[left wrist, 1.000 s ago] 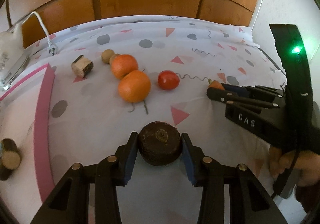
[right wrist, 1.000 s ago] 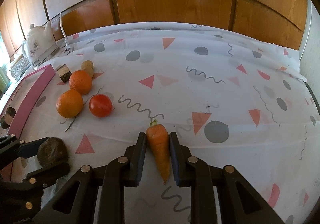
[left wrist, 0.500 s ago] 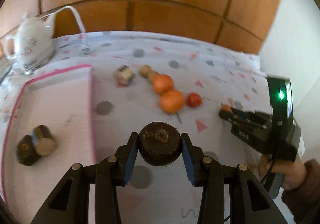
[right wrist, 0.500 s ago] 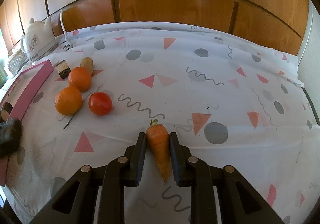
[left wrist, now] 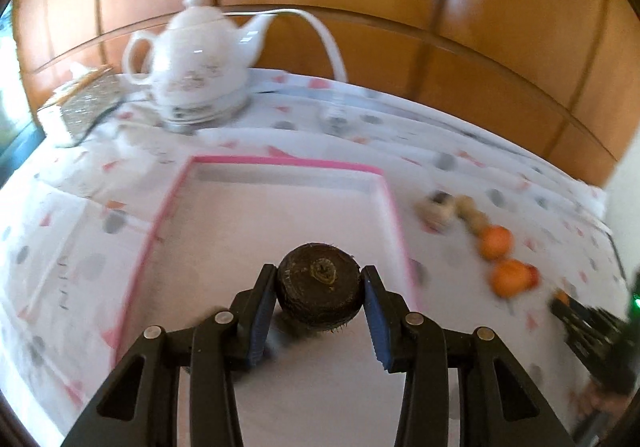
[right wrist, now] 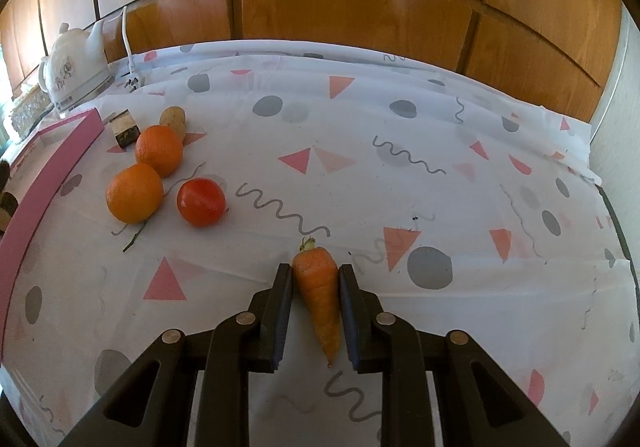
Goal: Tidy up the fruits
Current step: 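Place the dark root in the tray with the left while the right holds the carrot, then carry the carrot into the tray and open the right gripper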
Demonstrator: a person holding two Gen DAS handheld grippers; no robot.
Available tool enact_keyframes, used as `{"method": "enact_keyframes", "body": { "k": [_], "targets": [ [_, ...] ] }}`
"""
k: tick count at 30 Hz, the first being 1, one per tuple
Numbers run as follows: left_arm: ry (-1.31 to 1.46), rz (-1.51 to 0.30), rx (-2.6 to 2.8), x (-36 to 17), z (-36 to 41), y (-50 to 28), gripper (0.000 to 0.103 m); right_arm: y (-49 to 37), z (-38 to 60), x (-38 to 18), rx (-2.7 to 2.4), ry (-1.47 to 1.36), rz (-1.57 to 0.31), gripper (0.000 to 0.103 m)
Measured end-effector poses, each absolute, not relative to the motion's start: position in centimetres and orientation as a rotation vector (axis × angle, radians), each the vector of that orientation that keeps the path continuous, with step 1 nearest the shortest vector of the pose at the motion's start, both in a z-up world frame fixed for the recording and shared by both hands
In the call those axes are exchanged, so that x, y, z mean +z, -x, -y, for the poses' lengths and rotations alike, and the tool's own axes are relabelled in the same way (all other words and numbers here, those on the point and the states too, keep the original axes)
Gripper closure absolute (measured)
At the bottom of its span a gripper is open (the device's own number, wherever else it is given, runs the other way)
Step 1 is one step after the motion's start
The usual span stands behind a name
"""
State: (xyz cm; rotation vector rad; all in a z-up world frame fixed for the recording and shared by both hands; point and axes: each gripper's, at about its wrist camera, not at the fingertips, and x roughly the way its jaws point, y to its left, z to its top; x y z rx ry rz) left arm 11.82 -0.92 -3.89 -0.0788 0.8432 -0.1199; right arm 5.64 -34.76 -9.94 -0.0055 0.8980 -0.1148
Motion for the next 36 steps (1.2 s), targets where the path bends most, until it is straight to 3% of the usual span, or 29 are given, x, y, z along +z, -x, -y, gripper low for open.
{"method": "enact_keyframes", "body": {
  "k": [7,36],
  "targets": [
    [0.105,-0.847,-0.032,-4.2,-1.6,-12.9,0.054,-5.7,34.5,-9.9,-0.120,0.016,-0.900,0.080],
    [0.108,-0.849,-0.103,-4.3,-1.1,-5.7,0.053,-3.9,31.8,-8.3,-0.068,-0.111,-0.898,0.081]
  ]
}}
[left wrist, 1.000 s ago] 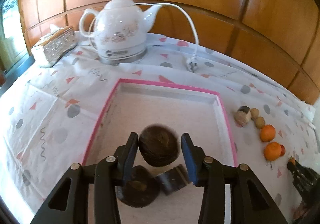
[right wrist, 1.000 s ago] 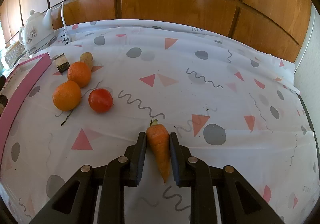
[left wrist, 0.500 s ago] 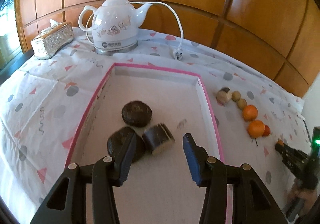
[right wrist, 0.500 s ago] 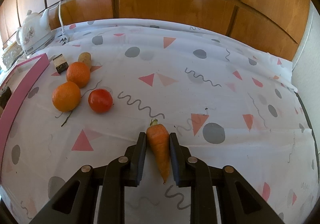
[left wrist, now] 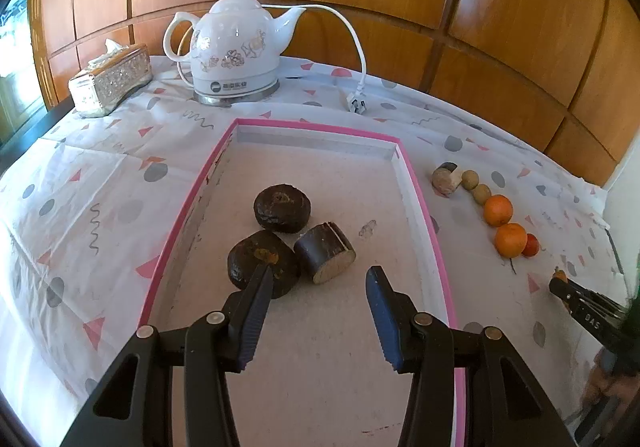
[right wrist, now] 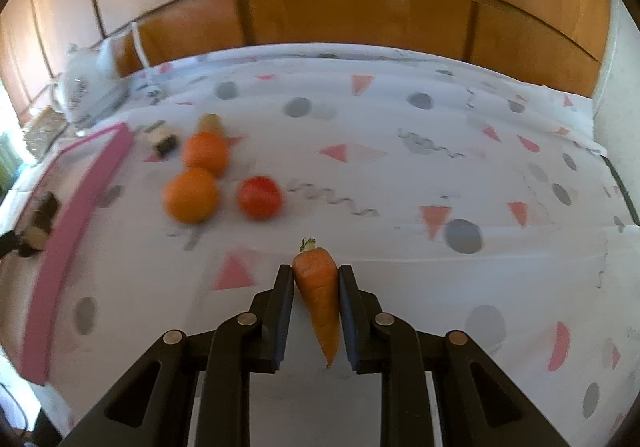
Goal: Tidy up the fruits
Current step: 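Carry the carrot into the tray and open the right gripper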
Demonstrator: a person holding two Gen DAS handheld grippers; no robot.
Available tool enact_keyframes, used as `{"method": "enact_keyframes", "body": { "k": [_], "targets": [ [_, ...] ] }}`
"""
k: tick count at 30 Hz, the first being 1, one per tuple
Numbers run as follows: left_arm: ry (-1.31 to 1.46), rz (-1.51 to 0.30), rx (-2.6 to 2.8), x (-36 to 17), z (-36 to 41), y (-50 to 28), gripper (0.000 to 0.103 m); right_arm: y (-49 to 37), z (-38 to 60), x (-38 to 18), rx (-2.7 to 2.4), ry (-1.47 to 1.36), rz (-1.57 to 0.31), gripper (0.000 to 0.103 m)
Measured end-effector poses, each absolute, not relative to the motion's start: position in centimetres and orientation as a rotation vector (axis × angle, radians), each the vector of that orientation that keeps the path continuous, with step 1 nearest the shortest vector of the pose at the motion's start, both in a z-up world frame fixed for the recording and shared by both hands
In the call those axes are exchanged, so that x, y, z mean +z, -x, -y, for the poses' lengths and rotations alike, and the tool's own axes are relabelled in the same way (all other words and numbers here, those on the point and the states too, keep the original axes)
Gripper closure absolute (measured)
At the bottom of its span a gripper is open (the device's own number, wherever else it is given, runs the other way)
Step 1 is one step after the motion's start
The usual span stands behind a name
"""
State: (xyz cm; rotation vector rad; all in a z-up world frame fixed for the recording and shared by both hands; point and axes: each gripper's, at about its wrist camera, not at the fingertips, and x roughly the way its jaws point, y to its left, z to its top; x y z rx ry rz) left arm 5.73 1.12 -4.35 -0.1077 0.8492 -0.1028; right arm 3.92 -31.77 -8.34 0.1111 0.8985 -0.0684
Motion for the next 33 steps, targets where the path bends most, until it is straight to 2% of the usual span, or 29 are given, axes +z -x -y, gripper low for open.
{"method": "enact_keyframes", "body": {
  "k": [18,26,28,33],
  "targets": [
    [0.166,-0.810,-0.037,-3.5,-4.6,-4.8,0.054,-6.4,15.9,-3.4,0.421,-0.185,-0.902,0.081],
    [0.192,-0.806,-0.002,-3.5,-6.3,-4.5,0.054,-9.0,11.0,-4.3,0.501,-0.222,-0.975,0.080],
    [0.193,-0.810,0.000,-3.6,-6.4,-4.4,0.054,-9.5,10.2,-4.8,0.497,-0.209,-0.989,0.076],
    [0.190,-0.811,0.001,-3.7,-6.3,-4.3,0.053,-9.2,10.3,-5.1,0.479,-0.193,-0.993,0.075]
  ]
}}
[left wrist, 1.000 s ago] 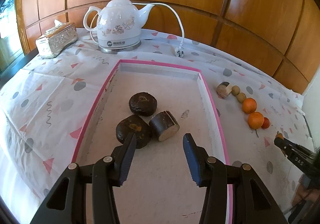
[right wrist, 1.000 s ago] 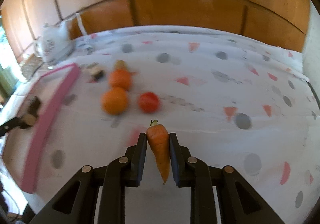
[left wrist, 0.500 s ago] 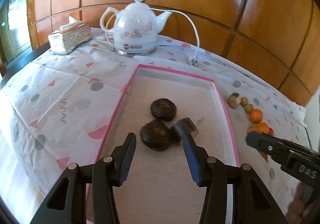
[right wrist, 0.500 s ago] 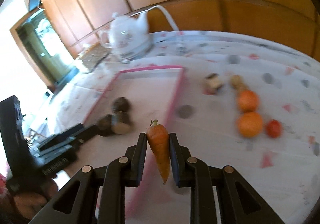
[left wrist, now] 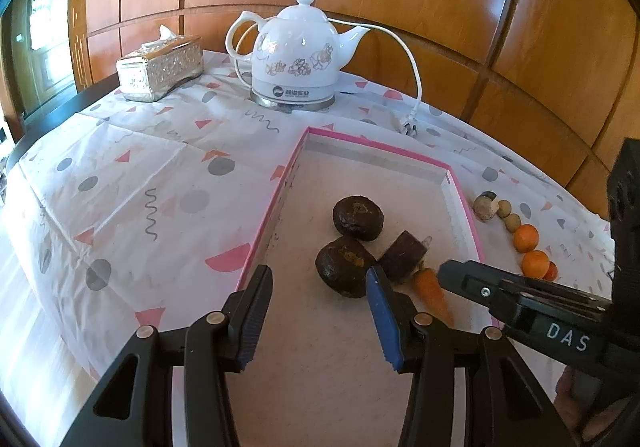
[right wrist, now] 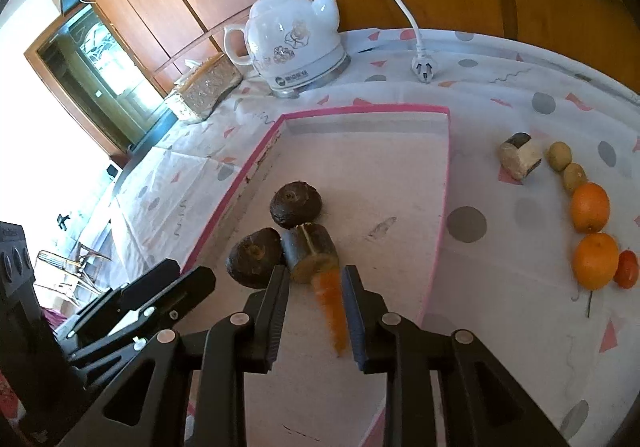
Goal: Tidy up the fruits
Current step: 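Carry the carrot into the tray and open the right gripper, then grasp the red tomato with the right gripper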
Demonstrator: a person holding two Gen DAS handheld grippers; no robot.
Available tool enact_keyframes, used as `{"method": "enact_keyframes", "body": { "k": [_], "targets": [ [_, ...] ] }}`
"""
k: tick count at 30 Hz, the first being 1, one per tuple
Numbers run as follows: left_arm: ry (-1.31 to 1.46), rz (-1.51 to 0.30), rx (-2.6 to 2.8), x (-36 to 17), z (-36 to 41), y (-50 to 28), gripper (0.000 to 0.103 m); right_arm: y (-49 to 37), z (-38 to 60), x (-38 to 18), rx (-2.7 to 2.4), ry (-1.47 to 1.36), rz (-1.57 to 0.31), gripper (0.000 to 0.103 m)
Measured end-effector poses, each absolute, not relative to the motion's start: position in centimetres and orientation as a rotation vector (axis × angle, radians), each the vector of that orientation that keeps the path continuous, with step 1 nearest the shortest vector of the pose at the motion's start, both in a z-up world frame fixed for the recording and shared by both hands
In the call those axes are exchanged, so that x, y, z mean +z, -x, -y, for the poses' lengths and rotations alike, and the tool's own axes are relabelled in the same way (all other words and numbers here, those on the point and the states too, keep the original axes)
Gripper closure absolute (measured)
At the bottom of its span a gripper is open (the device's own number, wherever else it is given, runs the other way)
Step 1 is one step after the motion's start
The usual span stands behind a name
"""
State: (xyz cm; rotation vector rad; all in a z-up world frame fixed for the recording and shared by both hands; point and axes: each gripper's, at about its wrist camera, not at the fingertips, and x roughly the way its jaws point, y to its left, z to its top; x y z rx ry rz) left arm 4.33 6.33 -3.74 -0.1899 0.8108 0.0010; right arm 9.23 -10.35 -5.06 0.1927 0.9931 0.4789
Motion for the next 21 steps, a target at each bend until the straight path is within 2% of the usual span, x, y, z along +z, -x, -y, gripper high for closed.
{"method": "enact_keyframes", "body": {
  "k": [13,21],
  "targets": [
    [0.160,-0.809,-0.060,-3.2,-4.1,-4.1,0.052,-7.1,15.3,-3.6,0.322,-0.166,-0.882,0.075],
    [0.124,-0.809,-0.142,-2.9,-1.6,-4.0,0.052,-5.1,22.0,-4.2,0.134,-0.176,-0.849,0.073]
  ]
}}
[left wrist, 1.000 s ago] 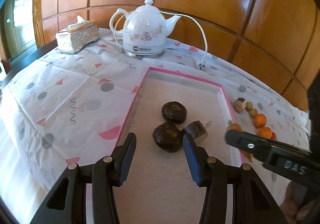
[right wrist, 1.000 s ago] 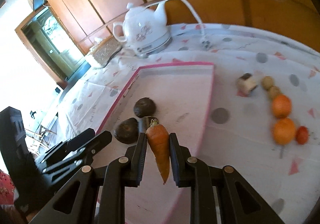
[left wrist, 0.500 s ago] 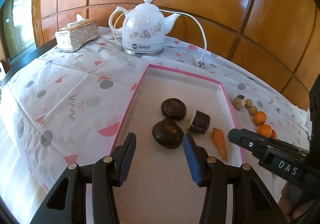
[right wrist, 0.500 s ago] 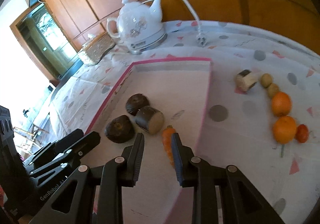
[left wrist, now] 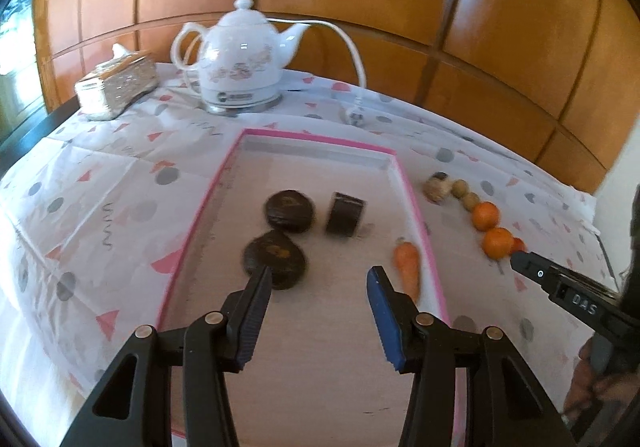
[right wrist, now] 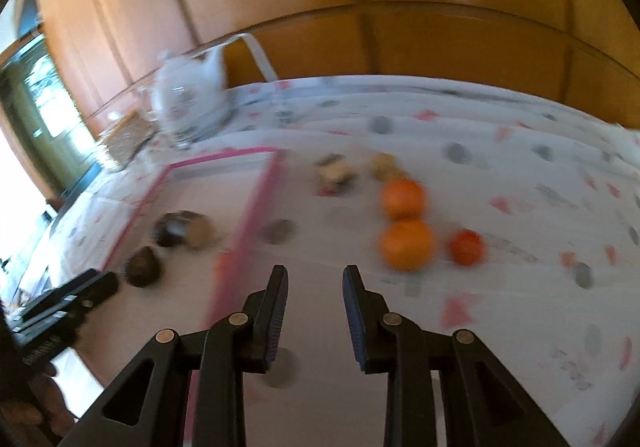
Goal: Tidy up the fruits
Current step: 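Grasp the red tomato with the right gripper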
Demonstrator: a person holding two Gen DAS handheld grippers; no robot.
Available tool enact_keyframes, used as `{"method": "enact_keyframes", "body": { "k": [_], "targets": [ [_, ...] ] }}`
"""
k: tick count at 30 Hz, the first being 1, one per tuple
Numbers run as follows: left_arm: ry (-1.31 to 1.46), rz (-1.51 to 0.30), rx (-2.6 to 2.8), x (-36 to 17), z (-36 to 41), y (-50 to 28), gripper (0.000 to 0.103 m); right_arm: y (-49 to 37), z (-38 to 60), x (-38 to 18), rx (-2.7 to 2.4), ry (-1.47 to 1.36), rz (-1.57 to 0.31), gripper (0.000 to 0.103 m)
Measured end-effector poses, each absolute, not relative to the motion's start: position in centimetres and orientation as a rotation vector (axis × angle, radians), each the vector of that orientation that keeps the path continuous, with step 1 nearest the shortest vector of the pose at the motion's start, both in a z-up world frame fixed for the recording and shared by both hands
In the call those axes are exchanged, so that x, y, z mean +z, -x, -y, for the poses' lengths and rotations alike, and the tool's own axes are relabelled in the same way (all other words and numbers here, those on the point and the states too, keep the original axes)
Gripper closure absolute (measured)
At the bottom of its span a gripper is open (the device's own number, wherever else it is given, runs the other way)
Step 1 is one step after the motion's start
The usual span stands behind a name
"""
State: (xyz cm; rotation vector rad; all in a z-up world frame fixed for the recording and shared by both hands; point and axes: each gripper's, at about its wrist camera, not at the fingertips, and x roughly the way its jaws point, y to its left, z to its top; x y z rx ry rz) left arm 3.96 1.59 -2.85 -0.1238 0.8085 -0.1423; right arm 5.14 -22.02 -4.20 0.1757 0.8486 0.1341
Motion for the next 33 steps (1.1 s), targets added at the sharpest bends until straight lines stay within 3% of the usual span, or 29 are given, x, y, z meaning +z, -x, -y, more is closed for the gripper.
{"method": "enact_keyframes", "body": {
  "k": [11,33],
  "targets": [
    [0.037,-0.828,-0.293,-3.1,3.8,-3.6,0.052,-3.4,30.2,-6.9,-0.081,-0.246,-0.894,0.071],
    [0.017,-0.867,-0.395,-3.7,7.8,-4.4,0.052,-8.0,30.6,-7.9,-0.030,-0.160,-0.889,0.071]
  ]
}}
